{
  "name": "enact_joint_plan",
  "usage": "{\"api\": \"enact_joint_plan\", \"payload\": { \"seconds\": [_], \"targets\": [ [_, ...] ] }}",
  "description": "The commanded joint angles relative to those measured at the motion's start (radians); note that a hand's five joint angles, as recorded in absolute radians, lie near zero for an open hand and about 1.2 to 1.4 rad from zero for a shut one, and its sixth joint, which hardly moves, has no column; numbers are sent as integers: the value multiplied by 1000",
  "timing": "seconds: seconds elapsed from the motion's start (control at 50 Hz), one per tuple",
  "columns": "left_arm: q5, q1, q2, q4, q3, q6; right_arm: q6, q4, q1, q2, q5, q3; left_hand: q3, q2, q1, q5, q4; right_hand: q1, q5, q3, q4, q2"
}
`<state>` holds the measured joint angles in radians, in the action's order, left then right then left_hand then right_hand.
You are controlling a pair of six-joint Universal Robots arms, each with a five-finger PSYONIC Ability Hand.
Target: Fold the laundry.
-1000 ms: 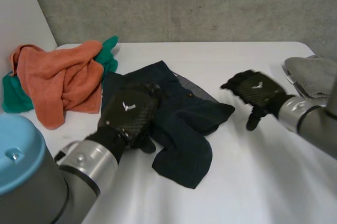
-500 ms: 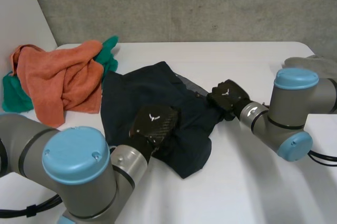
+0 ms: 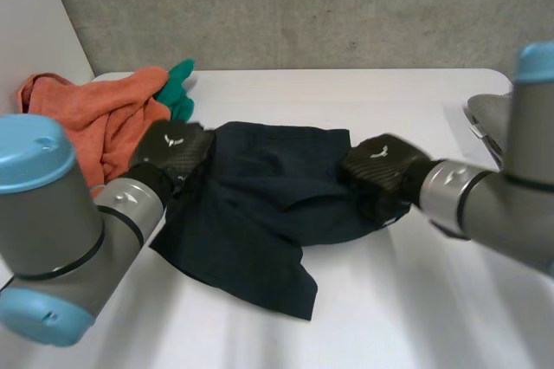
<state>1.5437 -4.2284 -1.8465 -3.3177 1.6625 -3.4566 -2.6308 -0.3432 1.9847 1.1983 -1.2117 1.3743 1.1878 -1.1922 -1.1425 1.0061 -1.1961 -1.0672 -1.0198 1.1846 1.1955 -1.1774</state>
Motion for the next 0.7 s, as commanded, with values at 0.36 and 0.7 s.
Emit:
{"api": "enact_joint_plan", "payload": {
  "seconds": [0.36,0.7],
  "targets": [
    [92,-45,233,167,172,213,-152,243,40,-118,-78,49,-590,595,545,-583,599,-329,-202,212,201,-219],
    [10,-21,-97,18,180,392,-153,251,34,-115,-77,84,-760,764,715,-753,768,-329,-202,212,201,-219]
  ]
}}
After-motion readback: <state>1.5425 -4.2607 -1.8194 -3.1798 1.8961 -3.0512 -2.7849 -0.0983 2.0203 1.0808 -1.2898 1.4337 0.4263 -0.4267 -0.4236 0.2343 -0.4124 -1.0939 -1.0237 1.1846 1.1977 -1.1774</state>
